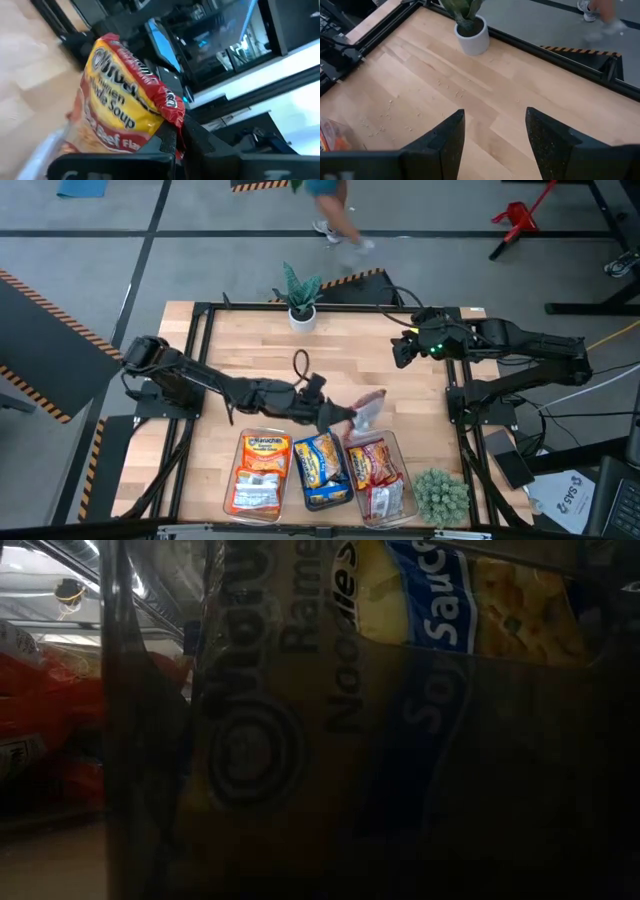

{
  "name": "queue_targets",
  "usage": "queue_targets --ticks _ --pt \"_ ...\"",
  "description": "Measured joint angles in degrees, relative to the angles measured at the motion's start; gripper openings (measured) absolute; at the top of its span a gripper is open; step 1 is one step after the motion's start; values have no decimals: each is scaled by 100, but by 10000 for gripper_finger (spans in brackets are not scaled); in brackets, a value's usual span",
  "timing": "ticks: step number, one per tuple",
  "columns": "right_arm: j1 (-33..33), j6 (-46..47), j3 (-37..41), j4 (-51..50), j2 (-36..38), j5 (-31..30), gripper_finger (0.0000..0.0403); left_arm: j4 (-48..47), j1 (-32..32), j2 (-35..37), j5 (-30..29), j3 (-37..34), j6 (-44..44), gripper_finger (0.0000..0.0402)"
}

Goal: Sort Maruchan noodles
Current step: Put the red noodle pack into the right transparent bin

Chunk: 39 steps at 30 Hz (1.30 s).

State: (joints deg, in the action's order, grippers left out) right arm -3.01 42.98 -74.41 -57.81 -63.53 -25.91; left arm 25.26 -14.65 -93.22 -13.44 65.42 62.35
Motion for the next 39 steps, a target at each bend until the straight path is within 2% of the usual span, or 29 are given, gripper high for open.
queue_targets --ticks 10,18,25,31,39 --pt "0 -2 0 -429 425 58 193 32 -512 -1325 -559 1054 349 2" --pt "0 0 2 -645 530 111 193 664 -814 -1932 -784 1144 1066 2" --pt "0 0 2 -714 524 104 193 399 -842 -2081 -772 1144 1471 5" --pt "2 0 2 -714 520 107 193 -159 -838 -2080 -557 1141 1678 40" --pt "2 -2 2 -712 520 250 193 -233 -796 -2031 -326 1141 1185 103"
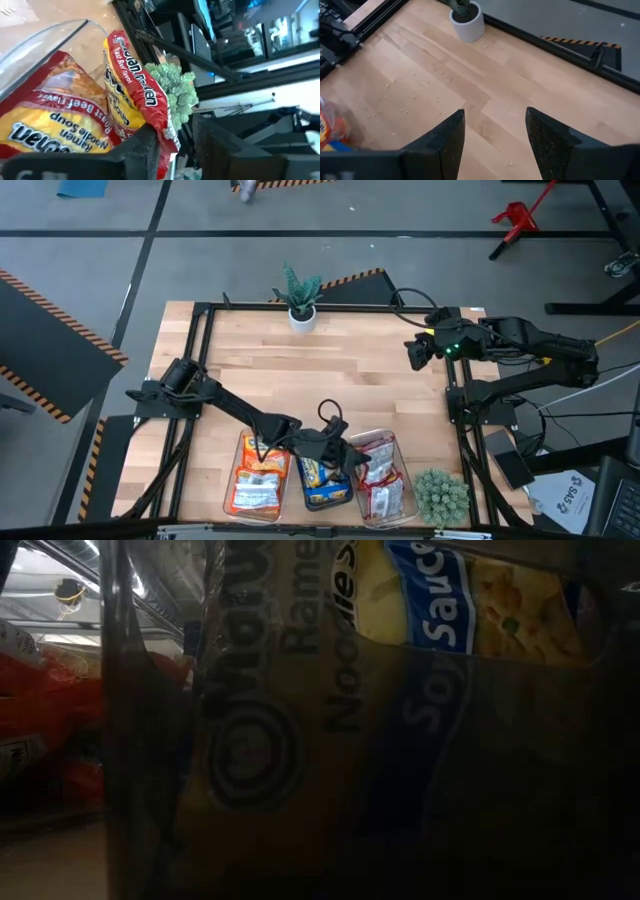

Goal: Sort Maruchan noodles
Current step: Put the red noodle pack into the right transparent bin

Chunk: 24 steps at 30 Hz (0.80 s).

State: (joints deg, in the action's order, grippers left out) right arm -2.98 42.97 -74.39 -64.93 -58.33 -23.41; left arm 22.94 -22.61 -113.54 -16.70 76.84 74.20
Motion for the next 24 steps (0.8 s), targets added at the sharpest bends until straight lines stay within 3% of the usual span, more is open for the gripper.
queue_targets --ticks 18,24 --pt "0 2 0 6 0 265 193 -26 297 19 1308 0 -424 117" --pt "0 2 0 7 0 256 193 -421 494 192 1682 -6 -499 117"
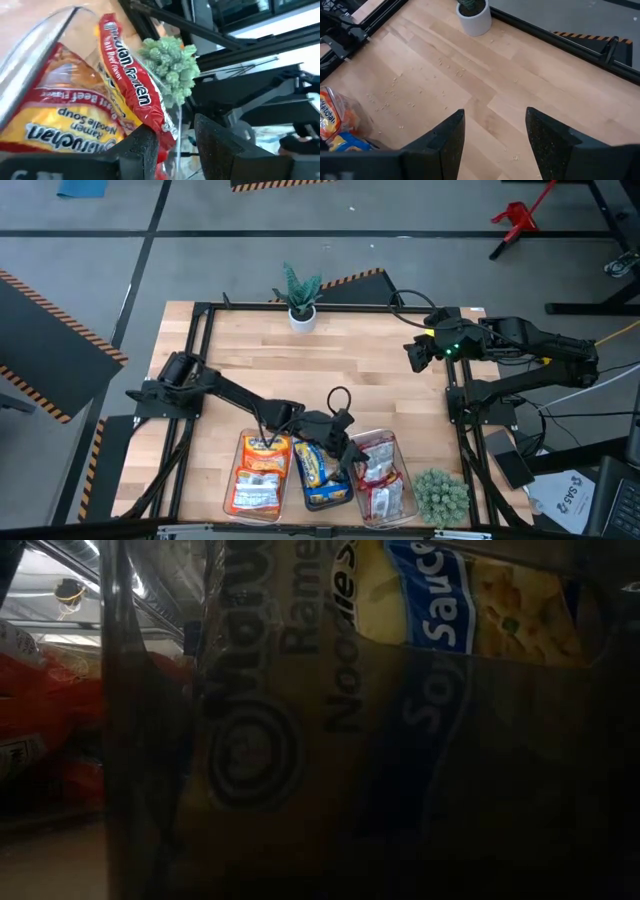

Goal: Sort Maruchan noodles
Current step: Put the red noodle pack into the right transparent bin

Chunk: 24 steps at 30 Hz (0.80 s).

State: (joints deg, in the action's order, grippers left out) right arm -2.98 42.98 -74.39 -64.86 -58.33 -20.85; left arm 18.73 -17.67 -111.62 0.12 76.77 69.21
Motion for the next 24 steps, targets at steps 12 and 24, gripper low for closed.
queue_targets --ticks 12,24 --pt "0 -157 0 24 -2 -164 193 -958 185 472 68 0 -585 117" --pt "0 -305 0 26 -2 -222 193 -1924 333 592 408 0 -798 117"
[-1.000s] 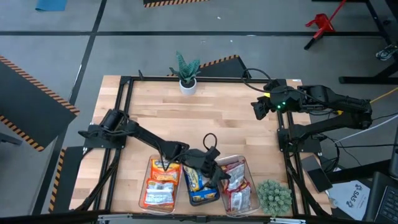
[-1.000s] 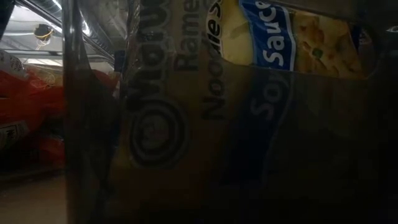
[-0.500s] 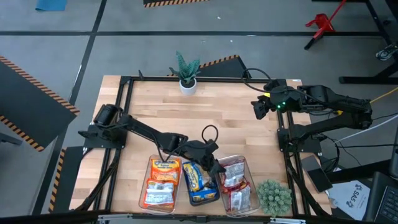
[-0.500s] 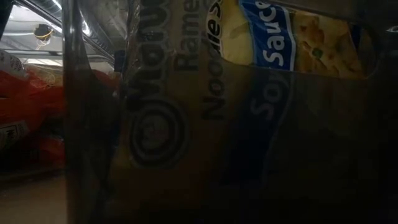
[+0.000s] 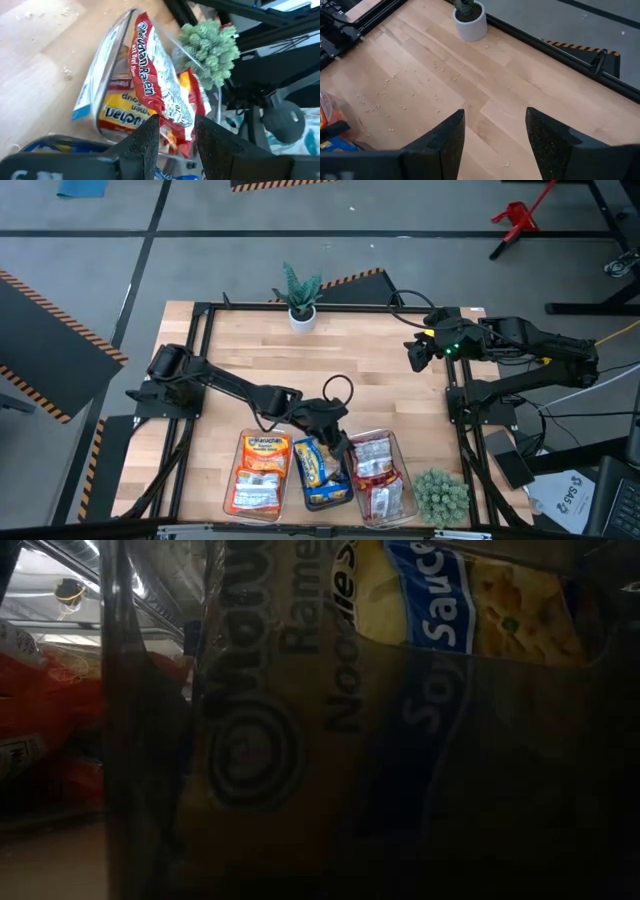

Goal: Sort Maruchan noodles
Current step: Put the red noodle pack into the right transparent bin, then return to Home Position

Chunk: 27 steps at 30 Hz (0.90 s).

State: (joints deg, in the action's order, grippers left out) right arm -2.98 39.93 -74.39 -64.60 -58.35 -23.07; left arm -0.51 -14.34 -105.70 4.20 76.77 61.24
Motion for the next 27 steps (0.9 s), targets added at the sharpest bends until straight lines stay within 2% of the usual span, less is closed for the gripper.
queue_targets --ticks 4,8,15,18,21,25,27 --pt "0 -111 0 12 0 -2 193 -723 -5 242 -30 2 -20 117" --pt "26 -111 92 283 -3 95 193 -1676 -3 615 -546 -2 -188 117" --pt "872 -110 1222 1674 -46 520 193 -2496 -43 1446 -1438 0 -567 117" --pt "1370 -125 1860 2667 -52 709 193 -2445 -178 1904 -1826 0 -967 117" --pt "1823 -225 2356 3936 -50 651 193 -2228 -388 2474 -2357 0 -1660 117" --pt "2039 -493 2350 4984 -35 537 193 -1670 -684 3211 -2445 0 -2668 117" --pt "2096 -940 2178 5151 2 777 193 -1284 -867 3533 -2364 2 -3228 117"
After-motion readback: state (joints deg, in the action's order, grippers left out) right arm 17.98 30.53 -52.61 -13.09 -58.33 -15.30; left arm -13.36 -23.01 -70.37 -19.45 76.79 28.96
